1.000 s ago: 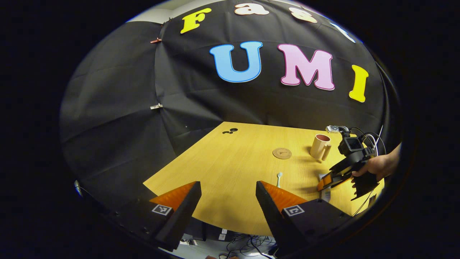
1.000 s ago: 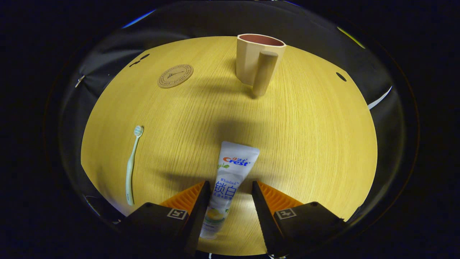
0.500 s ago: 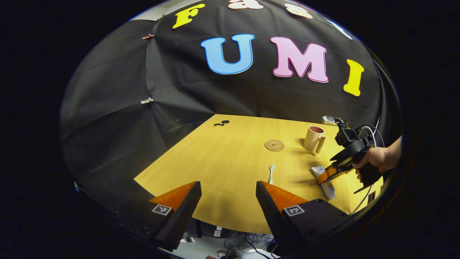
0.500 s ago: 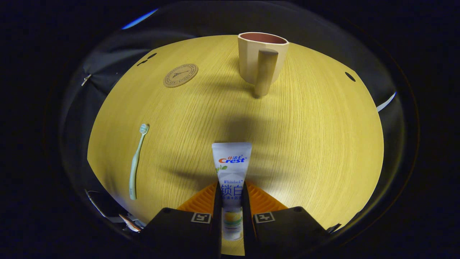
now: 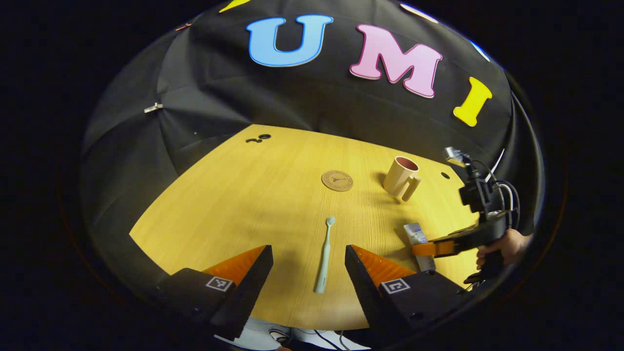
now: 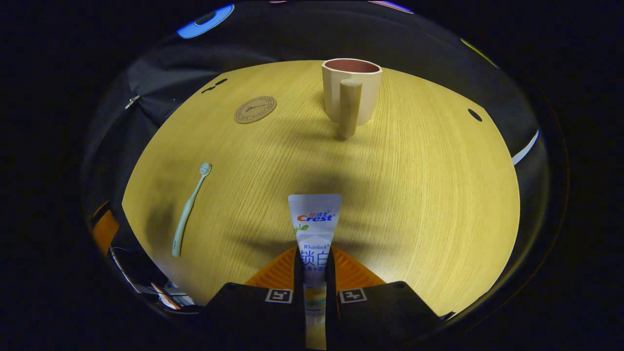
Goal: Put the toothbrush and toothpaste on the desktop into the cup, then pick up the cup and place it on the coaster on the desktop.
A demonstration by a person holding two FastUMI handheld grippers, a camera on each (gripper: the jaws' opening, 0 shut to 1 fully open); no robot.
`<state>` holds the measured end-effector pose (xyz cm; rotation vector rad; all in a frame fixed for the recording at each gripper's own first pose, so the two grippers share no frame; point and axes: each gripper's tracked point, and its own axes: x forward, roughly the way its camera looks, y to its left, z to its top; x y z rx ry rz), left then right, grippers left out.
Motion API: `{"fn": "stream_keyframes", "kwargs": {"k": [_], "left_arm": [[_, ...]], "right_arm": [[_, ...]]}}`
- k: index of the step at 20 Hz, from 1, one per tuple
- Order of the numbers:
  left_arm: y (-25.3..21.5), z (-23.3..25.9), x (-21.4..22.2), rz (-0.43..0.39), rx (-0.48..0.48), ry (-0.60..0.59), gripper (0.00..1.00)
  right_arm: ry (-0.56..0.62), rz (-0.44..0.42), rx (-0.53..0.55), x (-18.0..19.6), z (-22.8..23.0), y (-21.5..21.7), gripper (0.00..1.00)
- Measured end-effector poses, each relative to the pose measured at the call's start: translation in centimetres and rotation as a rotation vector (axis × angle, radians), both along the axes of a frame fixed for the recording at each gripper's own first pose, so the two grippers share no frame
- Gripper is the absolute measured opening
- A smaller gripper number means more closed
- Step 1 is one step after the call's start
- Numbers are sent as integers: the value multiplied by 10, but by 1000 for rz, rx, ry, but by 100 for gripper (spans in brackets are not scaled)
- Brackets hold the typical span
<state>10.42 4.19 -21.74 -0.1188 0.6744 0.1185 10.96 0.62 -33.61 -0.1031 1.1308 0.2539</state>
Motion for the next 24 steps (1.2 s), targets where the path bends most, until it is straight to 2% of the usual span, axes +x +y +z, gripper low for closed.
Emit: {"fn": "stream_keyframes", "kwargs": {"k": [5, 8, 11, 13, 16, 18, 20, 21, 23, 24], "left_arm": [[-9, -53, 27, 1, -52, 189, 95], [-10, -82, 34, -30, -2, 295, 95], [-13, -104, 38, -51, 21, 377, 93], [-12, -109, 39, -87, 67, 418, 93], [-15, -111, 37, -144, 74, 483, 88], [-16, -111, 32, -177, 78, 551, 79], [-18, -114, 31, -191, 78, 610, 61], [-20, -113, 31, -190, 75, 638, 43], [-21, -115, 32, -185, 70, 672, 23], [-21, -114, 31, -182, 65, 686, 19]], "right_arm": [[-56, -2, 54, -7, 27, -25, 20], [-88, 11, 62, -11, 38, -40, 20], [-94, -21, 83, -19, 43, -47, 20], [-93, -60, 96, -25, 45, -50, 19], [-118, -53, 76, -31, 49, -54, 19], [-135, -66, 79, -32, 53, -52, 20], [-141, -80, 102, -32, 54, -46, 20], [-145, -71, 105, -33, 55, -44, 19], [-149, -42, 82, -36, 56, -45, 20], [-149, -35, 79, -36, 57, -46, 20]]}}
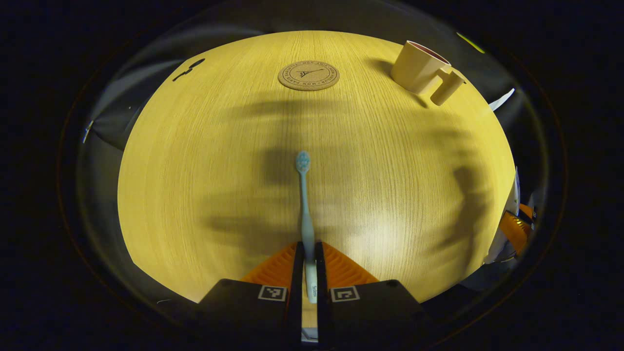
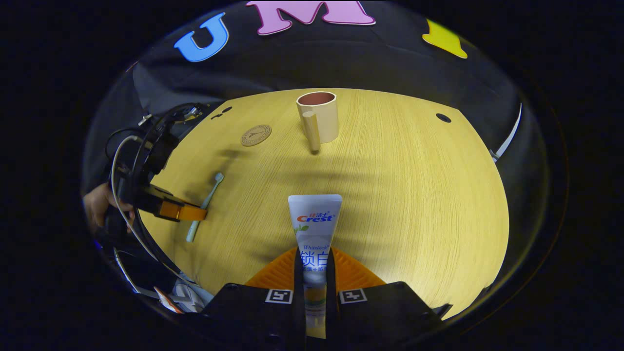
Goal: Put the toothbrush and toothpaste on the desktop into the cup, then pick up the cup and place it on the coaster on the desktop.
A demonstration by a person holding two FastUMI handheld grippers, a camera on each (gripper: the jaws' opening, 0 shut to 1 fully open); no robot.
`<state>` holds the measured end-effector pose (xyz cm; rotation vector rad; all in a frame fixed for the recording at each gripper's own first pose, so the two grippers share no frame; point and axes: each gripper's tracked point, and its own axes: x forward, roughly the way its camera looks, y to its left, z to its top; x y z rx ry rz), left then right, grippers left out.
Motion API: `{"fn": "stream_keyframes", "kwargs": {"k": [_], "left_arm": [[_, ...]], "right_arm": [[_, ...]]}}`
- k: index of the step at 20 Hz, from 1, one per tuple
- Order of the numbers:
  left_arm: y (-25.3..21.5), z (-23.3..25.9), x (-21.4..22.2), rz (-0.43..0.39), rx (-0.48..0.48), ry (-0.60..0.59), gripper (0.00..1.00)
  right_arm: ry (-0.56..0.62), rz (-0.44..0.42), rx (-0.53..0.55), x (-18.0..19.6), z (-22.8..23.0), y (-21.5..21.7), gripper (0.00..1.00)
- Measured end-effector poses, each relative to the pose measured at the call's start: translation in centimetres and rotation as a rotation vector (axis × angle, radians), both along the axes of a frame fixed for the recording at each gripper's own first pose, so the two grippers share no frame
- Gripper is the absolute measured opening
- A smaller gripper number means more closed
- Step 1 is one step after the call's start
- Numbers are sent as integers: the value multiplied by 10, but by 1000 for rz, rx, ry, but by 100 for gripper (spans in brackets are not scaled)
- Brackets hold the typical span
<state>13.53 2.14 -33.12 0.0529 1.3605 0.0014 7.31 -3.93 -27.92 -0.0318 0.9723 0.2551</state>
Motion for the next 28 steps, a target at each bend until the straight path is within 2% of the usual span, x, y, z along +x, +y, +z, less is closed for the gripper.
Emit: {"fn": "stream_keyframes", "kwargs": {"k": [2, 3, 4, 7, 11, 14, 20, 28], "left_arm": [[-1, 1, -1, -15, -3, 10, 14], [-2, 1, -1, -22, -6, 9, 6], [-3, 2, -1, -27, -9, 5, 10], [-8, 2, -3, -68, -18, -37, 7], [-13, 4, -6, -21, -51, -106, 6], [-16, 10, -6, -3, -68, -158, 6], [-28, 48, 12, 31, -126, -315, 6], [-37, 108, 40, 33, -186, -524, 6]], "right_arm": [[1, -8, 9, -1, 1, 1, 20], [-2, -13, 13, 0, 2, 1, 20], [-12, -9, 7, 1, 4, 0, 20], [-38, 33, -45, 7, 4, -4, 20], [-41, 15, -27, 8, 11, -3, 20], [-76, 38, -35, 22, 20, -1, 20], [-182, 33, 13, 66, 62, 11, 20], [-332, 35, 43, 139, 106, 21, 20]]}}
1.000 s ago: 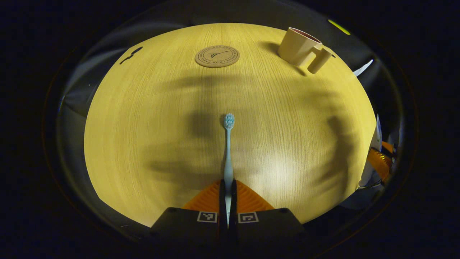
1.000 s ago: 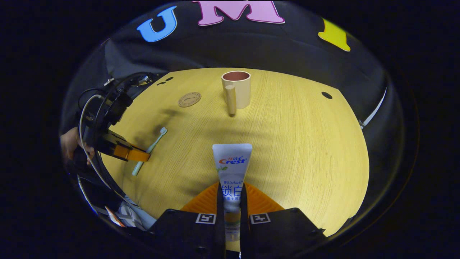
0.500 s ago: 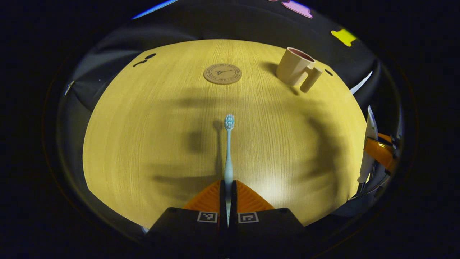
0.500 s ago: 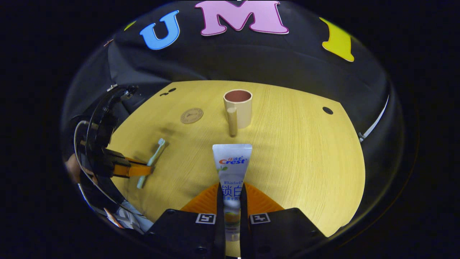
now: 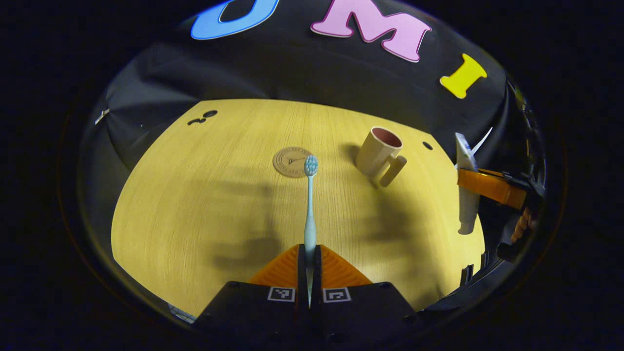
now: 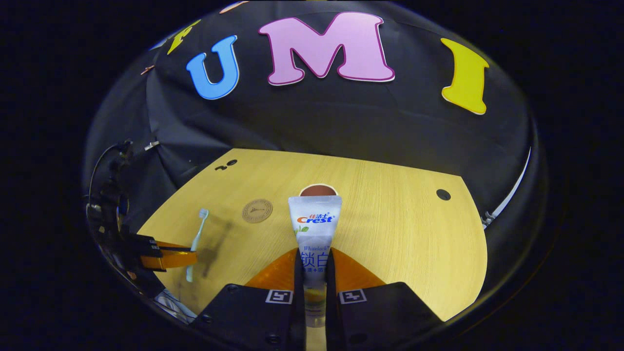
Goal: Put the toothbrush and toothpaste on the desktop into the cup, then pick up the cup and place it on the coaster on the desktop.
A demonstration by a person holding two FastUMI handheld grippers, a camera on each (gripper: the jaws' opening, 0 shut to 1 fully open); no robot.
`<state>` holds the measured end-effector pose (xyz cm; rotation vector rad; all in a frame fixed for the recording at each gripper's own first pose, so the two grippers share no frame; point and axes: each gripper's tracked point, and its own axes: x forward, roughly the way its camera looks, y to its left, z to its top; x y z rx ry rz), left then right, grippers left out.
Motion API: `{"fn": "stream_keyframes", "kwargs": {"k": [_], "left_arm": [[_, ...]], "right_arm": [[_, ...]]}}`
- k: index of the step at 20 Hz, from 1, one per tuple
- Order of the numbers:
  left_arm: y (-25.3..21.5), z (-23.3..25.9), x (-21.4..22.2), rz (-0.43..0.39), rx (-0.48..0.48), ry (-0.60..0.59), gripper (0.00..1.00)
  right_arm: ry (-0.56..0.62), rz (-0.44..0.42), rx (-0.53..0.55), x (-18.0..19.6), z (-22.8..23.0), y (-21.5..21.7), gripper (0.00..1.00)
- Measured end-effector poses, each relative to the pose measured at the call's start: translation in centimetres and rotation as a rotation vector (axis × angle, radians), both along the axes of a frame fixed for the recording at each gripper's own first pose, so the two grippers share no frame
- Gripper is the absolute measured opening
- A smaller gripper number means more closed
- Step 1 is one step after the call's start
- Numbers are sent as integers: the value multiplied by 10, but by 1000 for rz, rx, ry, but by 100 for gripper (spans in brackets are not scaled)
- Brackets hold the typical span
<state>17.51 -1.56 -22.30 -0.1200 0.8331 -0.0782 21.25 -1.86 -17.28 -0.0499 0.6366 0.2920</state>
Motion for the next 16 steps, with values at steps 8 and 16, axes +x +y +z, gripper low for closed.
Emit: {"fn": "stream_keyframes", "kwargs": {"k": [8, 16], "left_arm": [[-18, 88, 23, -10, -16, -266, 7], [-32, 138, 44, 5, -41, -417, 6]], "right_arm": [[-136, 42, 32, 84, 33, 29, 19], [-399, 34, 85, 160, 61, 49, 19]]}}
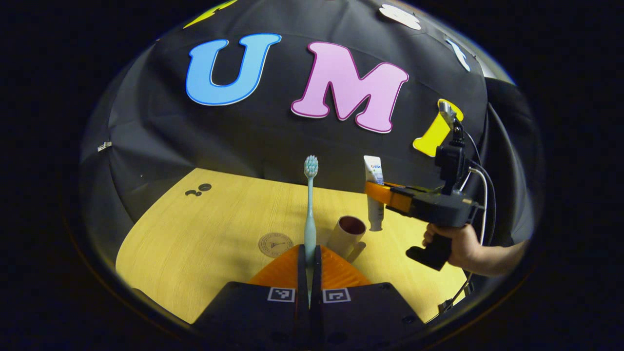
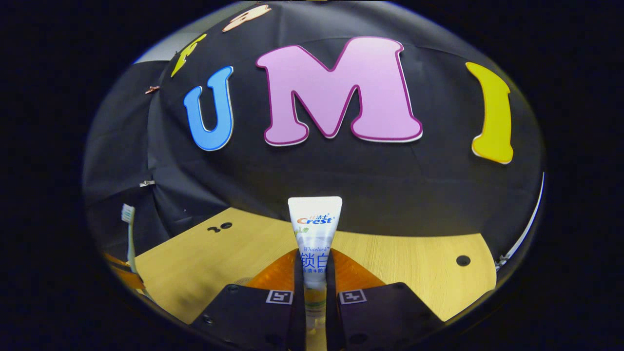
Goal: Put the toothbrush and toothpaste on the desktop into the cup, then pick up the cup and place it on the coaster on the desktop.
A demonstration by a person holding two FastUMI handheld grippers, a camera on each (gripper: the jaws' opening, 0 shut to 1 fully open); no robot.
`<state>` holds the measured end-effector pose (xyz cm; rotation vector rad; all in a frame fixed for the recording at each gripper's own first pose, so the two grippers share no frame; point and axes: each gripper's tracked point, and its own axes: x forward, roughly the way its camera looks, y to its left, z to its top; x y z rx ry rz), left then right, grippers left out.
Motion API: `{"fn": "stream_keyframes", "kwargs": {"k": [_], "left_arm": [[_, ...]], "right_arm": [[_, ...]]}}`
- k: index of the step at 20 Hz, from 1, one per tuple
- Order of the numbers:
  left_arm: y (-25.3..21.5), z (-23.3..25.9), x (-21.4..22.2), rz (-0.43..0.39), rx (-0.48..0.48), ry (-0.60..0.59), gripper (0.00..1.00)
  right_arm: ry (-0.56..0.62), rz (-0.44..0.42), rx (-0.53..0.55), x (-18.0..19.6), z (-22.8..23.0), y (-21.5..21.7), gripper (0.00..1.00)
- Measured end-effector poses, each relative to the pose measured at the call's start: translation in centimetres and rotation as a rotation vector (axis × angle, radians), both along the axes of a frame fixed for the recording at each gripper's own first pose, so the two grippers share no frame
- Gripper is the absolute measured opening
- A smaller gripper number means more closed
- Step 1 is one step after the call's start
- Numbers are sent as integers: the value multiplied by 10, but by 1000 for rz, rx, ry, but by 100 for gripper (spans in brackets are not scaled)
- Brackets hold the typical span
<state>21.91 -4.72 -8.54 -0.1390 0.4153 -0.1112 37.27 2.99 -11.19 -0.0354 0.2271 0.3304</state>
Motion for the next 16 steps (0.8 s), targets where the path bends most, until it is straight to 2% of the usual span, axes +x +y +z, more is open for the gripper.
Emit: {"fn": "stream_keyframes", "kwargs": {"k": [4, 6, 7, 8, 11, 12, 13, 16], "left_arm": [[-3, 6, 6, 21, 6, -28, 6], [-12, 10, 8, 29, -10, -48, 6], [-13, 8, 13, 28, -25, -58, 11], [-16, 7, 15, 28, -35, -66, 6], [-23, 6, 22, 27, -58, -87, 6], [-22, 1, 23, 36, -67, -87, 6], [-22, -4, 25, 46, -82, -81, 6], [-26, -14, 24, 47, -79, -79, 6]], "right_arm": [[-72, -7, 44, 29, -3, 3, 19], [-52, -23, 62, 39, -22, 1, 19], [-37, -34, 65, 41, -33, -2, 19], [-25, -39, 66, 42, -46, -4, 19], [-12, -43, 45, 37, -74, -8, 19], [-4, -39, 43, 36, -81, -8, 14], [8, -38, 40, 34, -89, -6, 19], [22, -34, 26, 29, -103, -4, 22]]}}
